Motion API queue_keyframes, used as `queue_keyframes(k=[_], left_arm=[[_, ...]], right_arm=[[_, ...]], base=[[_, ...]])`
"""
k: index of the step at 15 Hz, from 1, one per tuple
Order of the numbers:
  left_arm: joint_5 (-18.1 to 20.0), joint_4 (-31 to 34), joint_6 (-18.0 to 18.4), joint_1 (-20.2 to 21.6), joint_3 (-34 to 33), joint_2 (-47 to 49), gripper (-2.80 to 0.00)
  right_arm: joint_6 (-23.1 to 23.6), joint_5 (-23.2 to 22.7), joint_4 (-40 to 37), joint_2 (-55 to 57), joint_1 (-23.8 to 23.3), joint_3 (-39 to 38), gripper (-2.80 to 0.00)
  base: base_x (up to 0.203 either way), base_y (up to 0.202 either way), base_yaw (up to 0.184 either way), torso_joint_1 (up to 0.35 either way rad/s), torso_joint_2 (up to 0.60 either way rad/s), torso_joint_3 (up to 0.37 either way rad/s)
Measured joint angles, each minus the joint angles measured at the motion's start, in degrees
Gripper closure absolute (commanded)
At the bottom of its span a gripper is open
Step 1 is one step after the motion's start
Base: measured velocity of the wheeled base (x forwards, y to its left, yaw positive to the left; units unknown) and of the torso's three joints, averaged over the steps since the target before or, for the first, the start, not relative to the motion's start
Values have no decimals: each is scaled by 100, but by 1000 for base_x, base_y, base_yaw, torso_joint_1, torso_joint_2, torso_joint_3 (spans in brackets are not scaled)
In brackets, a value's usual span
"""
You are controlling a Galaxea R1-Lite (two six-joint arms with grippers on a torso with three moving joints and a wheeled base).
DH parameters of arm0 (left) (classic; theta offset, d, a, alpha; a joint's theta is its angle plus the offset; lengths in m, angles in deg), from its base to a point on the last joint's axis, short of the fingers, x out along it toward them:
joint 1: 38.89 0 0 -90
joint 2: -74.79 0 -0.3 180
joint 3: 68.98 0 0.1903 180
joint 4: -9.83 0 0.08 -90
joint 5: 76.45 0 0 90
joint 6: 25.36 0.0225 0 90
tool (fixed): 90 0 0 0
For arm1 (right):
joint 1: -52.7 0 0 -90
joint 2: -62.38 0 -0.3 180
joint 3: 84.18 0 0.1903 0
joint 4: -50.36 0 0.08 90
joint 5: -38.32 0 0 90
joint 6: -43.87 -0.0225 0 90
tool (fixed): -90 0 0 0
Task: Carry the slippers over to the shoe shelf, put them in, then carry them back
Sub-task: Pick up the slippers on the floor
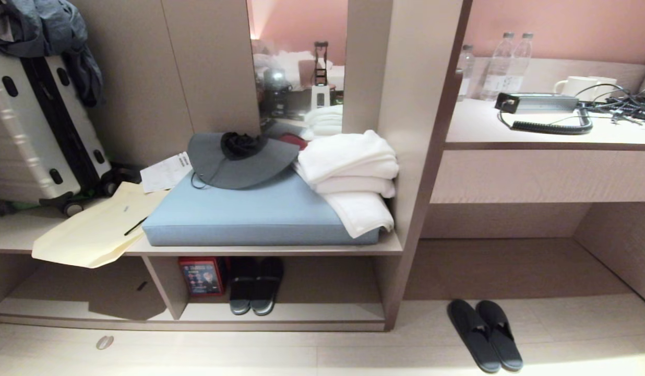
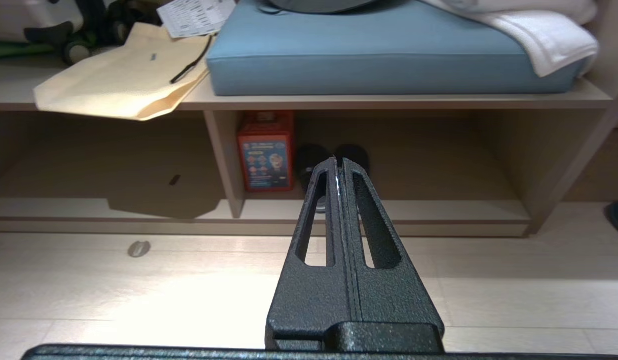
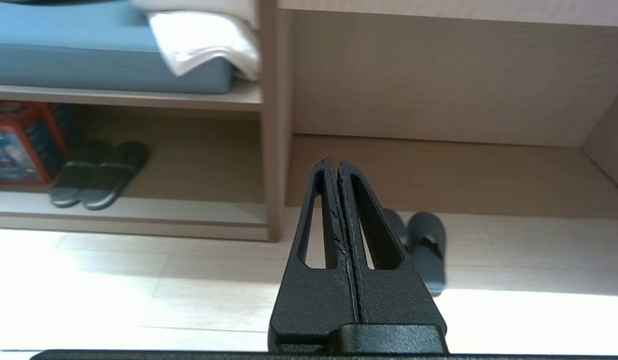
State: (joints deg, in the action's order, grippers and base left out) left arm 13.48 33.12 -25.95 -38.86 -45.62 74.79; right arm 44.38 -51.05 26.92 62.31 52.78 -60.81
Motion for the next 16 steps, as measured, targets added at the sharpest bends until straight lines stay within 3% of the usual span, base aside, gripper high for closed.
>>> queue_keyframes(k=[16], left_arm=[[0, 0, -1, -2, 0, 0, 0]], right_arm=[[-1, -4, -2, 0, 0, 0, 0]], base=[[0, -196, 2, 2, 1, 2]])
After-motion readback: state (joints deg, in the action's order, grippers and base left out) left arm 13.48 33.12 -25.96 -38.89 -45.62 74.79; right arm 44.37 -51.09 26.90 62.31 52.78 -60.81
